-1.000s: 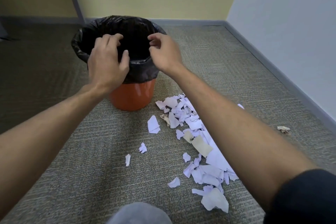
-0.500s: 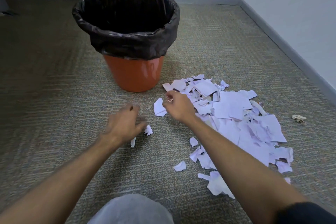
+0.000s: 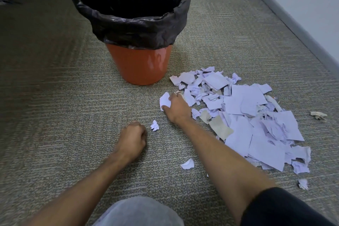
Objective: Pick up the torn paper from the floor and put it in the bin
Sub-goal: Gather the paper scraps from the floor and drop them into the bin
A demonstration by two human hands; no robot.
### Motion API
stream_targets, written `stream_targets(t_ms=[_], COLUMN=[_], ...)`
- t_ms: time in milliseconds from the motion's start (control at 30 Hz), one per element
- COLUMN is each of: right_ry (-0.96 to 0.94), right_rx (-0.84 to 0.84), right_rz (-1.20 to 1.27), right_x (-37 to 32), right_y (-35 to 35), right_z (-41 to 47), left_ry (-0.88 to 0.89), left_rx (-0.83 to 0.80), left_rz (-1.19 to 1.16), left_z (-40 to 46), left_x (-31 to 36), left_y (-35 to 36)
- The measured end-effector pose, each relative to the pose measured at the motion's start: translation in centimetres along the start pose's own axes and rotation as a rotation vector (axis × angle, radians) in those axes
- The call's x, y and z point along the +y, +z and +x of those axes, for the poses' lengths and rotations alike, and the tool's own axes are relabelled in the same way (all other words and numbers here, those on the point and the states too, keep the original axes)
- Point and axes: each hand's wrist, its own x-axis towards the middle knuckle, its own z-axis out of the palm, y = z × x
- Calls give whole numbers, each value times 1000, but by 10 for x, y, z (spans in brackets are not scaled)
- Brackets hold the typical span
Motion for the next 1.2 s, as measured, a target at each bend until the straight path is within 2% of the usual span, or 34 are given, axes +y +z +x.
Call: stream_targets(t_ms=[167, 333, 533, 733, 1000, 1100, 1200], right_ry=[71, 34, 17, -100, -232, -245, -253], right_rx=[22, 28, 51, 250, 482, 502, 463], right_rz=[191, 367, 629, 755, 769, 714, 645], right_x=[4, 13, 11, -7, -50, -75, -101], right_y=[8, 9, -32, -111, -223, -245, -251], right_z=[-1, -2, -6, -14, -7, 8, 27], left_ry=[18, 62, 86, 113, 230, 214, 123], left_rx=[82, -7, 2, 192, 495, 618, 679], left_rz=[-171, -71, -87, -290, -442, -426, -370], left_z=[13, 27, 30, 49, 78, 95, 117], left_x=[8, 17, 20, 62, 131, 131, 121], left_y=[-2, 1, -3, -62, -192, -231, -257])
